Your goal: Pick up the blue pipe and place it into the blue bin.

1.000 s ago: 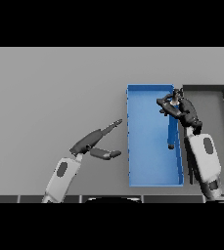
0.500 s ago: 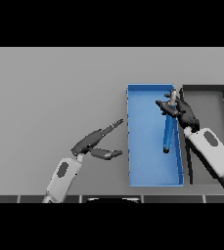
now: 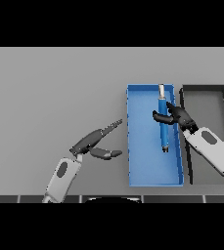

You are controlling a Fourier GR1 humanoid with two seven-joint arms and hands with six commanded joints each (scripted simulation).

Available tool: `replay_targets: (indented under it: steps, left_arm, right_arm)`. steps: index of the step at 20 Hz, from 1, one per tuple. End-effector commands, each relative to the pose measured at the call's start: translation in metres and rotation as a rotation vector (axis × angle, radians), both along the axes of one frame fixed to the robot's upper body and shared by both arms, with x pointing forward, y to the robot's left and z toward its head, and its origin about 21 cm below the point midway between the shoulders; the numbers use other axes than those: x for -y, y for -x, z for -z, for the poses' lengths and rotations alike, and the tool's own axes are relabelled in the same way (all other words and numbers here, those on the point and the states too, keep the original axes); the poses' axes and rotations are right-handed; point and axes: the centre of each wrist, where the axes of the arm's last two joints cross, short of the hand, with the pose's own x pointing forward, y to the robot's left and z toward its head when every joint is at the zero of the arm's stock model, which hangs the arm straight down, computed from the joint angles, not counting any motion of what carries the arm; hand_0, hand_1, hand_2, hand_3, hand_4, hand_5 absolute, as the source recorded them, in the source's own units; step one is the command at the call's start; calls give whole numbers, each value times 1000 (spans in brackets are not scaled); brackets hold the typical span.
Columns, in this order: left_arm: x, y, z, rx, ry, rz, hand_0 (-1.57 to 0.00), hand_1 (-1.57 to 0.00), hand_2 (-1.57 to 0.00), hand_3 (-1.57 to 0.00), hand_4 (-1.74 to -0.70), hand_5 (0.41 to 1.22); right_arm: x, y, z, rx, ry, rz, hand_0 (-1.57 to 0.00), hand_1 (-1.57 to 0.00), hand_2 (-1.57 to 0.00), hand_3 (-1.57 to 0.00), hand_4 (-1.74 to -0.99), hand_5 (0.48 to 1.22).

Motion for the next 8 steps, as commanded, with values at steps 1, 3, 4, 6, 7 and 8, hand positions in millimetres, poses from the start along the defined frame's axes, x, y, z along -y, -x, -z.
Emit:
replay_targets:
  steps: [1, 3, 4, 6, 7, 8]
  left_arm:
    - [-1, 2, 0, 3, 2, 3, 1, 1, 1, 1, -931, 497]
    - [3, 1, 1, -7, -7, 1, 1, 1, 1, 1, -931, 495]
    - [-2, 0, -1, 0, -1, -3, 1, 1, 1, 1, -930, 495]
    - [-7, 1, -3, 6, 9, -6, 1, 1, 1, 1, -930, 496]
    - [-4, 2, -7, 11, 15, -2, 1, 1, 1, 1, -930, 496]
    - [-4, 1, -11, 11, 8, -3, 1, 1, 1, 1, -930, 495]
  right_arm:
    - [-2, 0, 1, -6, 3, -13, -37, -35, -34, -9, -1110, 736]
    - [-1, 0, 2, -7, 20, -33, -23, -22, -21, -6, -1095, 718]
    - [-3, -1, -1, 3, 28, -47, -19, -17, -17, -4, -1084, 714]
    - [-6, 0, -6, 2, 27, -76, -19, -17, -17, -4, -1084, 712]
    - [-4, 0, -5, 1, 30, -72, -19, -17, -17, -4, -1084, 711]
    - [-4, 1, -2, -2, 21, -78, -19, -17, -17, -4, -1084, 714]
